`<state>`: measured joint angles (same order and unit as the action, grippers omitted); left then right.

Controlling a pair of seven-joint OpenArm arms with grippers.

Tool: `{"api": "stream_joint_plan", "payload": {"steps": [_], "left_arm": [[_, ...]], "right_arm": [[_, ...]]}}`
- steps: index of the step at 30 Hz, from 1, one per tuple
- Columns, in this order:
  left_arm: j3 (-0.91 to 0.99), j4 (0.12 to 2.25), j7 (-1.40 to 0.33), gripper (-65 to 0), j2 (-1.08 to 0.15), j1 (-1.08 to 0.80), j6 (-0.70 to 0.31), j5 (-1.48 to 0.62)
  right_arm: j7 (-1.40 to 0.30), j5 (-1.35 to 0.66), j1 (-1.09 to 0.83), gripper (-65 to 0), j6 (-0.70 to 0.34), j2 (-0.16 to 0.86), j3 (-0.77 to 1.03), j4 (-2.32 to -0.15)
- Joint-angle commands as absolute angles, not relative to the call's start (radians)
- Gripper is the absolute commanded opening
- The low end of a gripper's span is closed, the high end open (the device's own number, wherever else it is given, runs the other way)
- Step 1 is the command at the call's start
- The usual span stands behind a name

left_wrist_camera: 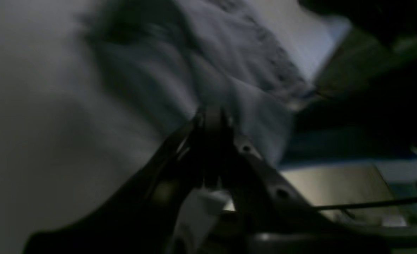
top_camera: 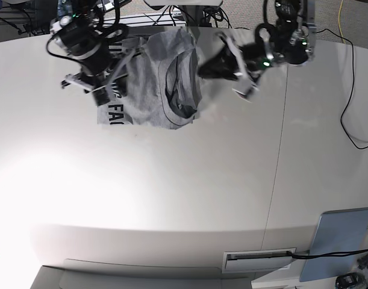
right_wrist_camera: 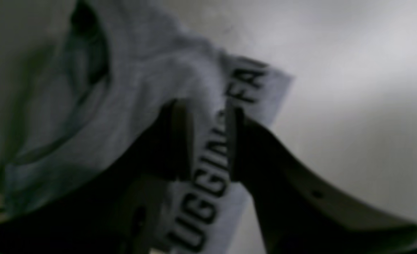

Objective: Fold the T-shirt properly
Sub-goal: 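Grasp the shirt edges beside the printed lettering with both grippers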

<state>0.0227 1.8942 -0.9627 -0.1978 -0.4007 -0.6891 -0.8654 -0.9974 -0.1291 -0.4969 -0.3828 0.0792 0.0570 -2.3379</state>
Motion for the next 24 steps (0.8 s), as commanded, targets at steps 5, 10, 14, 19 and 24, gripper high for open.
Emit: {"api": "stream_joint_plan", "payload": {"steps": [5, 10, 14, 19, 24], "left_arm": [[-0.159, 1.910, -0.951, -65.0, -0.199, -0.384, -0.698, -0.749], [-0.239, 1.879, -0.949, -65.0, -0.200, -0.365, -0.643, -0.498], [-0.199, 1.854, -0.896, -65.0, -0.204, -0.362, -0.593, -0.361], [-0.106, 1.804, -0.836, -65.0, -0.236, -0.363, -0.572, -0.291], [-0.006, 1.777, -0.760, -65.0, -0.296, -0.363, -0.572, -0.279]], "right_arm": [[-0.949, -0.130, -0.476, -52.2, -0.386, 0.081, 0.144, -2.326], [-0.905, -0.130, -0.468, -52.2, -0.392, 0.125, 0.152, -2.196], [-0.872, -0.130, -0.419, -52.2, -0.408, 0.154, 0.152, -2.117], [-0.836, -0.130, -0.321, -52.2, -0.408, 0.161, 0.152, -2.030], [-0.834, -0.134, -0.229, -52.2, -0.430, 0.161, 0.150, -1.899]]}}
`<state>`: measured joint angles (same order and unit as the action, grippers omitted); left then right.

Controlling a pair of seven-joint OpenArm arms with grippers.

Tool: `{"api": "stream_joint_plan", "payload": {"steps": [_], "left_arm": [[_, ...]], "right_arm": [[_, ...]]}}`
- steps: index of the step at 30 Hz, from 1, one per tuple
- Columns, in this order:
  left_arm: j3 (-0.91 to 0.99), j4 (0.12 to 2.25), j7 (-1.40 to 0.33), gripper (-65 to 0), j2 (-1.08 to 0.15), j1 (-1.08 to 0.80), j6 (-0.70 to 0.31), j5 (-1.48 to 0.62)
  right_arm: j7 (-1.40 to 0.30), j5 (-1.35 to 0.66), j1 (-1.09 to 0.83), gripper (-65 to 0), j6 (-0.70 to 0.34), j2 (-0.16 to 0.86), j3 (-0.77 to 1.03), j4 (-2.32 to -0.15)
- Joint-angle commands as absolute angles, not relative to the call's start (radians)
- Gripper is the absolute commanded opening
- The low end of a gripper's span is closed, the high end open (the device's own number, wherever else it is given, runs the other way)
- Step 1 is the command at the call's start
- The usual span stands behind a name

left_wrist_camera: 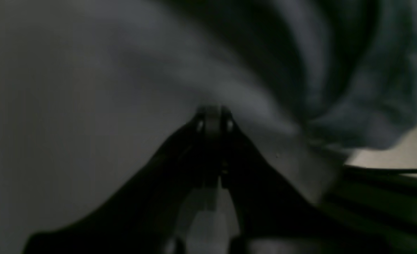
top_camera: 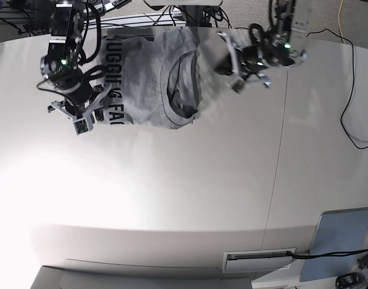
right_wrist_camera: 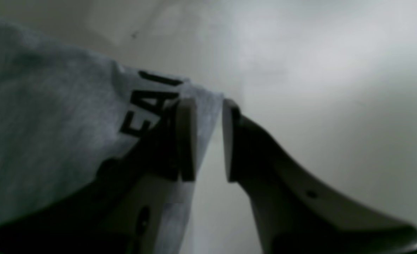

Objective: Fold the T-shirt properly
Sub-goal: 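Grasp the shirt edges beside the printed lettering with both grippers, then lift the shirt with both grippers and pull it toward the robot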

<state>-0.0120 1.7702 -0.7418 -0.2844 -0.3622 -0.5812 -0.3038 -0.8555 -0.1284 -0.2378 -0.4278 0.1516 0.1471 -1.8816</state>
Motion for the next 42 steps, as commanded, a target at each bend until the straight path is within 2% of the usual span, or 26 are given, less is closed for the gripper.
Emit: {"api": "stream_joint_plan", "payload": {"steps": [1, 5, 9, 13, 16, 21, 26, 31, 33, 38, 42], "left_arm": [[0.015, 1.775, -0.744, -65.0, -0.306, -0.362, -0.572, -0.279], [0.093, 1.774, -0.713, -65.0, -0.321, -0.363, -0.574, -0.311], [0.132, 1.776, -0.725, -65.0, -0.322, -0.363, -0.690, -0.508], [0.132, 1.781, -0.797, -65.0, -0.312, -0.362, -0.698, -0.752], [0.106, 1.783, -0.859, -65.0, -0.311, -0.360, -0.698, -0.835], [0.051, 1.783, -0.903, -65.0, -0.316, -0.349, -0.698, -0.831], [0.049, 1.783, -0.936, -65.0, -0.316, -0.349, -0.698, -0.832], [0.048, 1.783, -1.000, -65.0, -0.315, -0.349, -0.698, -0.839], [0.048, 1.783, -0.994, -65.0, -0.311, -0.349, -0.698, -0.772], [0.048, 1.758, -0.838, -65.0, -0.299, -0.347, -0.661, -0.522], [0.048, 1.694, -0.746, -65.0, -0.299, -0.307, -0.620, -0.413]], "right_arm": [[-0.835, -0.134, -0.215, -52.2, -0.436, 0.161, 0.150, -1.876], [-0.891, -0.134, -0.188, -52.2, -0.464, 0.161, 0.150, -1.811], [-0.968, -0.151, -0.191, -52.2, -0.506, 0.161, 0.150, -1.798], [-0.972, -0.226, -0.210, -52.2, -0.506, 0.160, 0.149, -1.798], [-0.972, -0.308, -0.231, -52.2, -0.507, 0.160, 0.140, -1.798], [-0.951, -0.342, -0.237, -52.2, -0.487, 0.145, 0.022, -1.798], [-0.886, -0.170, -0.231, -52.2, -0.374, 0.113, -0.099, -1.798], [-0.890, -0.120, -0.205, -52.2, -0.354, 0.113, -0.123, -1.798], [-0.912, -0.121, -0.196, -52.2, -0.353, 0.113, -0.123, -1.799], [-0.946, -0.122, -0.188, -52.2, -0.353, 0.113, -0.123, -1.814], [-0.952, -0.115, -0.188, -52.2, -0.353, 0.113, -0.123, -1.853]]}}
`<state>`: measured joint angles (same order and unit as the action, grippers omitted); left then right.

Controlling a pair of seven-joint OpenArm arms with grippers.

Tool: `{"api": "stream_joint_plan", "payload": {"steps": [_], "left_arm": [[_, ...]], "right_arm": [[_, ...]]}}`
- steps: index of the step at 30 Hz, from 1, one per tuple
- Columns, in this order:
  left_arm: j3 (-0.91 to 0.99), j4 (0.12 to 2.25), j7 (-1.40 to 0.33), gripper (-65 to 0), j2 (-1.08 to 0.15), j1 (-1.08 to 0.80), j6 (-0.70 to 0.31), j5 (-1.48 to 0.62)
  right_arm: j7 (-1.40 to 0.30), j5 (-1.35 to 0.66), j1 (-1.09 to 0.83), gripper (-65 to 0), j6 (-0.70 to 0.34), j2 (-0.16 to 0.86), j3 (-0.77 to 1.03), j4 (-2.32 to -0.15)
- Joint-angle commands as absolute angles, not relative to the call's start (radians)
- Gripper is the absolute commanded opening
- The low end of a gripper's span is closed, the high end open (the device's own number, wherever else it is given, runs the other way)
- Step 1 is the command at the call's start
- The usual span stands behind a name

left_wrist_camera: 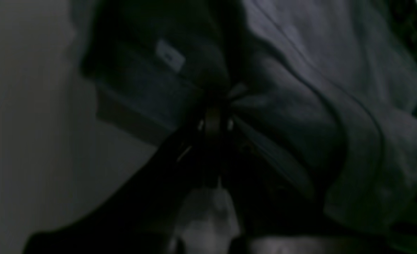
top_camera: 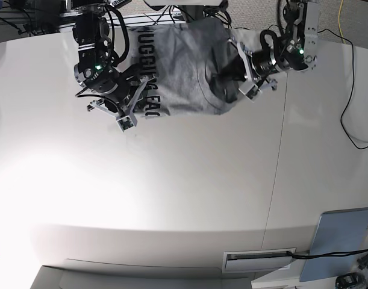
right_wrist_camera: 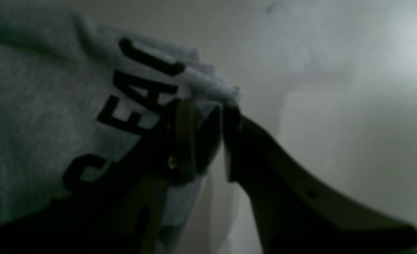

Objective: Fold the T-shirt properly
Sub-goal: 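Lift the shirt with both grippers and pull it toward the robot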

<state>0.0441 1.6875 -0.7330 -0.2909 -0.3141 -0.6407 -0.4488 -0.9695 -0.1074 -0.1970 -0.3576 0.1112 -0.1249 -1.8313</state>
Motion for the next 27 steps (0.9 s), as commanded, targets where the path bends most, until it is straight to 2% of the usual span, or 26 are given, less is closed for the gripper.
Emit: {"api": "stream_joint_plan", "payload": {"steps": [1, 10, 14, 17, 20, 22, 27], "left_arm": [[0.048, 1.673, -0.732, -65.0, -0.299, -0.287, -0.620, -0.405], [0.048, 1.488, -0.548, -65.0, -0.278, -0.050, -0.602, -0.404], [0.048, 1.481, -0.558, -65.0, -0.270, 0.051, -0.603, -0.429], [0.049, 1.523, -0.703, -65.0, -0.291, 0.084, -0.598, -0.548], [0.049, 1.606, -0.897, -65.0, -0.331, 0.057, -0.599, -0.702], [0.049, 1.661, -0.963, -65.0, -0.365, 0.002, -0.599, -0.773], [0.049, 1.774, -0.918, -65.0, -0.456, -0.198, -0.602, -0.805]], "right_arm": [[-0.955, -0.110, -0.188, -52.2, -0.353, 0.113, -0.122, -1.859], [-0.982, -0.107, -0.189, -52.2, -0.351, 0.113, -0.123, -1.860], [-0.988, -0.107, -0.189, -52.2, -0.351, 0.113, -0.123, -1.860], [-0.986, -0.099, -0.188, -52.2, -0.349, 0.114, -0.123, -1.859], [-0.962, -0.062, -0.188, -52.2, -0.335, 0.114, -0.122, -1.859], [-0.959, -0.059, -0.188, -52.2, -0.335, 0.114, -0.123, -1.859], [-0.940, -0.059, -0.187, -52.2, -0.335, 0.114, -0.123, -1.857]]}}
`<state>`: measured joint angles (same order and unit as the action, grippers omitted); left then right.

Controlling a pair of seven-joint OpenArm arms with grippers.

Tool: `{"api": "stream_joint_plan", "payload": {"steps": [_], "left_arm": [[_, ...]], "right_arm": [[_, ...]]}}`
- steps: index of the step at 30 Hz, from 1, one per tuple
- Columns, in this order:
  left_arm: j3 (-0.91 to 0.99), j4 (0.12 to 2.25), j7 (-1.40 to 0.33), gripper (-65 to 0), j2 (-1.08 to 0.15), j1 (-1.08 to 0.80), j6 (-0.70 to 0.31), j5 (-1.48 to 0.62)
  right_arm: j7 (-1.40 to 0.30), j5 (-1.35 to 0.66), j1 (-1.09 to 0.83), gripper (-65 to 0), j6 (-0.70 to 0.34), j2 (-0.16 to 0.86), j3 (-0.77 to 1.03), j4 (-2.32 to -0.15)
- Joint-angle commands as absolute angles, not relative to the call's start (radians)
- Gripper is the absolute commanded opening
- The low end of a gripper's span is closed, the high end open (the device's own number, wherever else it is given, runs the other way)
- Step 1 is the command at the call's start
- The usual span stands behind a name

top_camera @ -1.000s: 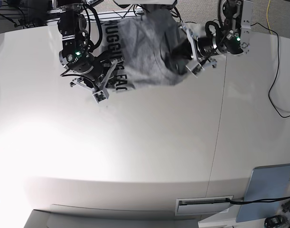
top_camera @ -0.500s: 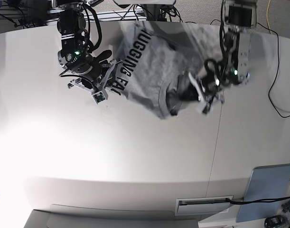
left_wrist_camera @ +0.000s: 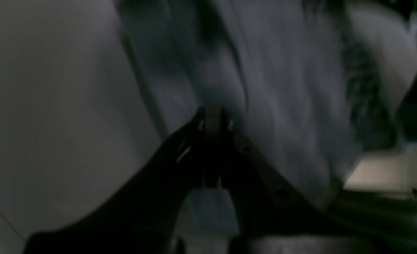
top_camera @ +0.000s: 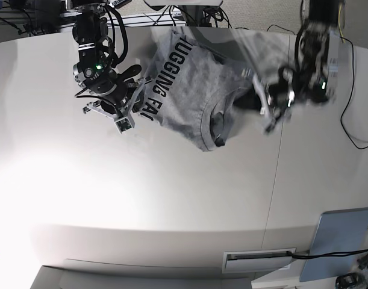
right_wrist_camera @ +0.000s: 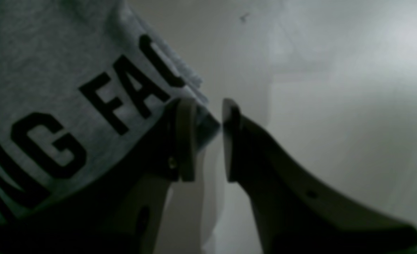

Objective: Fold the T-shirt properly
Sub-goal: 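Lift the shirt with both grippers and pull it toward the robot, then open both grippers and drop the shirt onto the table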

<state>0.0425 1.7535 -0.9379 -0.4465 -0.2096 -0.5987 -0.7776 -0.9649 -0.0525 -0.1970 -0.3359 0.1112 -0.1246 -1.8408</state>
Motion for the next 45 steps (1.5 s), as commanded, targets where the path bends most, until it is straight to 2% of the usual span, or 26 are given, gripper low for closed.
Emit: {"api": "stream_joint_plan", "payload": {"steps": [1, 4, 7, 10, 13, 17, 19, 23, 28, 33, 37, 40, 42, 45], "left_arm": [[0.049, 1.793, -0.890, -65.0, -0.475, -0.237, -0.602, -0.805], [0.051, 1.850, -0.829, -65.0, -0.517, -0.344, -0.602, -0.805], [0.050, 1.864, -0.808, -65.0, -0.508, -0.412, -0.614, -0.792], [0.050, 1.845, -0.668, -65.0, -0.478, -0.449, -0.606, -0.656], [0.050, 1.794, -0.581, -65.0, -0.445, -0.445, -0.489, -0.528], [0.050, 1.712, -0.551, -65.0, -0.442, -0.379, -0.389, -0.398], [0.050, 1.675, -0.550, -65.0, -0.441, -0.341, -0.369, -0.373], [0.050, 1.615, -0.531, -65.0, -0.440, -0.269, -0.371, -0.369], [0.050, 1.559, -0.439, -65.0, -0.440, -0.196, -0.419, -0.369], [0.048, 1.532, -0.424, -65.0, -0.440, -0.125, -0.419, -0.369], [0.048, 1.528, -0.422, -65.0, -0.440, -0.080, -0.421, -0.370], [0.048, 1.528, -0.418, -65.0, -0.440, -0.062, -0.486, -0.370], [0.048, 1.529, -0.418, -65.0, -0.441, -0.054, -0.523, -0.370], [0.048, 1.529, -0.418, -65.0, -0.441, -0.052, -0.513, -0.370]], "right_arm": [[-0.939, -0.059, -0.185, -52.2, -0.335, 0.114, -0.123, -1.857], [-0.935, -0.059, -0.185, -52.2, -0.335, 0.114, -0.123, -1.857], [-0.935, -0.060, -0.186, -52.2, -0.335, 0.113, -0.123, -1.857], [-0.935, -0.064, -0.186, -52.2, -0.335, 0.113, -0.123, -1.857], [-0.939, -0.063, -0.186, -52.2, -0.335, 0.113, -0.123, -1.857], [-0.946, -0.064, -0.192, -52.2, -0.336, 0.114, -0.123, -1.857], [-0.945, -0.071, -0.204, -52.2, -0.347, 0.113, -0.124, -1.857], [-0.943, -0.167, -0.226, -52.2, -0.413, 0.113, -0.126, -1.857], [-0.998, -0.275, -0.254, -52.2, -0.421, 0.113, -0.126, -1.857], [-1.010, -0.389, -0.305, -52.2, -0.525, 0.113, -0.171, -1.857], [-1.011, -0.392, -0.316, -52.2, -0.532, 0.113, -0.272, -1.857], [-1.010, -0.392, -0.316, -52.2, -0.532, 0.113, -0.322, -1.859], [-1.010, -0.392, -0.316, -52.2, -0.532, 0.113, -0.327, -1.860], [-1.010, -0.392, -0.316, -52.2, -0.530, 0.113, -0.301, -1.886]]}}
